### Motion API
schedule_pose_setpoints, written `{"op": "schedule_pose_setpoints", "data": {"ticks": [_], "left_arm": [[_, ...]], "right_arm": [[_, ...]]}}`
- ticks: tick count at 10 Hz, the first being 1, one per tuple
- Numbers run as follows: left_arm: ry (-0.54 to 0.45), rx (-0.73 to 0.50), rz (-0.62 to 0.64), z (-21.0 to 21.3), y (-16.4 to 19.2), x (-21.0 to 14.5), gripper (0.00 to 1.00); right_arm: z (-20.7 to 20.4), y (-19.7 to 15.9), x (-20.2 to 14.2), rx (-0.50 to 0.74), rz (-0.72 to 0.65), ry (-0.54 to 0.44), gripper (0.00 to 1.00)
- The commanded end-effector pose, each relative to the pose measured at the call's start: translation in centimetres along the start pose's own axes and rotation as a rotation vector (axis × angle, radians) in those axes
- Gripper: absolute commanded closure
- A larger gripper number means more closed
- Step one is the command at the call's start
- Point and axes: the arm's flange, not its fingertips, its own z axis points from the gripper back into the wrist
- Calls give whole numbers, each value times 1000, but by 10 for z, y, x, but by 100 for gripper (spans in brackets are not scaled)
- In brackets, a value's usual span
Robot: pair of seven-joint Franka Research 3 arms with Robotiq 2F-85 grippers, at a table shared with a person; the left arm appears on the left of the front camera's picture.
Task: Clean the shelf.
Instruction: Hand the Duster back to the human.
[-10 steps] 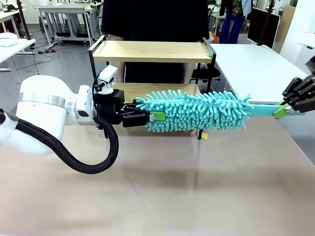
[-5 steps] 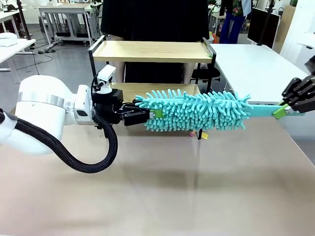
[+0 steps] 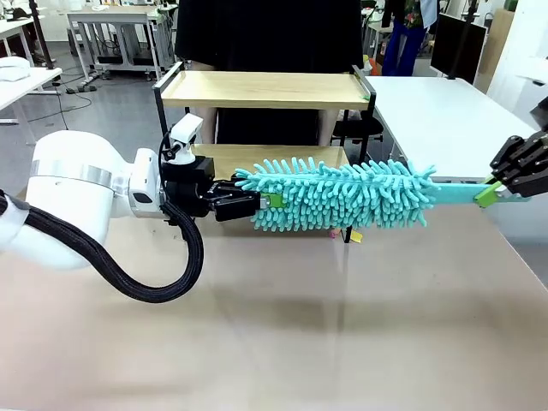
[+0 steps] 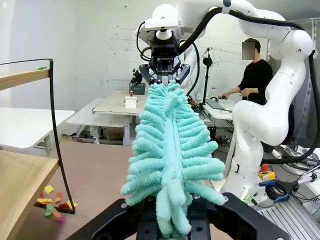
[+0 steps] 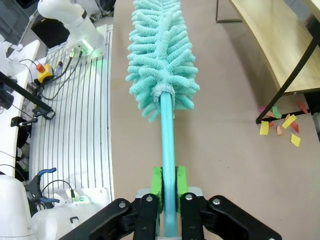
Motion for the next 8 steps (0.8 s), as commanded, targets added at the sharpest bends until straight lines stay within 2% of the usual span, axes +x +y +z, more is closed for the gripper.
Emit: {"op": "schedule_pose_setpoints", "data": {"ticks": [1,2,4,5,6,8], "left_arm": [[-13,7,2,0,0,1,100],[-13,7,2,0,0,1,100],[-13,7,2,0,0,1,100],[-13,7,2,0,0,1,100],[-13,7,2,0,0,1,100],[-13,7,2,0,0,1,100]], "right_arm": [[5,-1,4,-3,-12,-50,28],[11,0,8,-6,-21,-79,0],[35,7,16,4,-23,-201,0],[54,13,18,-42,-50,-299,3],[73,17,16,-99,-92,-392,0],[106,19,0,-178,-196,-584,0]]}}
